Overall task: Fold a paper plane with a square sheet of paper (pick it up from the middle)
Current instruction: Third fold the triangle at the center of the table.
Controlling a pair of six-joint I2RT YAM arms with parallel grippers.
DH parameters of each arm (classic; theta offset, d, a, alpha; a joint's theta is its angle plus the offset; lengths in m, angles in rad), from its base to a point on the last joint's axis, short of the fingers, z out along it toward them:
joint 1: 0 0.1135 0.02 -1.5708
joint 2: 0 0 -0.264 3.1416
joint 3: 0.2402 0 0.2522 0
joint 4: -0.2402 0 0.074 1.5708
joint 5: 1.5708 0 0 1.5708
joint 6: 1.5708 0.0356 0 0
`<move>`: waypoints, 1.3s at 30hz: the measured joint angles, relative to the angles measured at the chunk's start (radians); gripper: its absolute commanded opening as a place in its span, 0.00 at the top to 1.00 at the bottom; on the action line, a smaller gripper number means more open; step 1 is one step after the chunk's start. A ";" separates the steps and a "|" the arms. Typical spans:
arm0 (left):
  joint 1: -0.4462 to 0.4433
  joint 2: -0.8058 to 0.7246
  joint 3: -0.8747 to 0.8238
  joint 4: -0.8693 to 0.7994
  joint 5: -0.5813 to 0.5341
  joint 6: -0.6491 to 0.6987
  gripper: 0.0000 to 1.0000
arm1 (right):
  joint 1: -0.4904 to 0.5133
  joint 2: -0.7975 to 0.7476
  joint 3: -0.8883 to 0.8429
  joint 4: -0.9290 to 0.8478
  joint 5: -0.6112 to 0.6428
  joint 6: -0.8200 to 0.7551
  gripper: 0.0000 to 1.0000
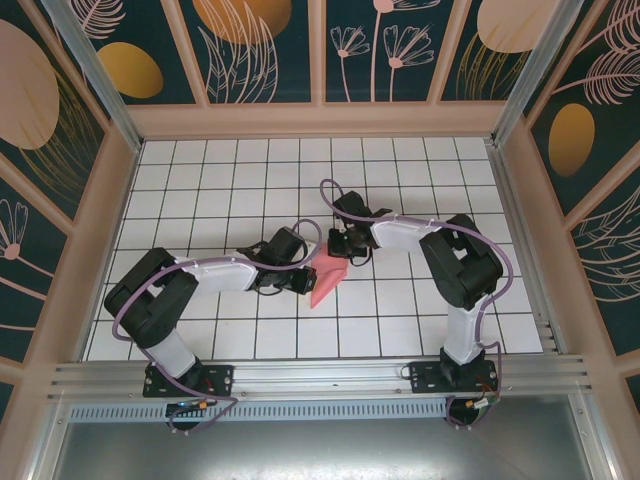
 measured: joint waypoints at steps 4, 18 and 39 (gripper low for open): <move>0.000 0.000 0.000 0.000 0.000 0.000 1.00 | 0.000 0.000 0.000 0.000 0.000 0.002 0.89; 0.000 0.000 0.000 0.000 -0.003 0.000 1.00 | 0.000 0.000 0.000 0.000 0.001 0.003 0.89; 0.000 0.000 -0.002 0.015 0.004 -0.004 0.99 | 0.002 0.000 0.000 0.000 0.005 0.003 0.89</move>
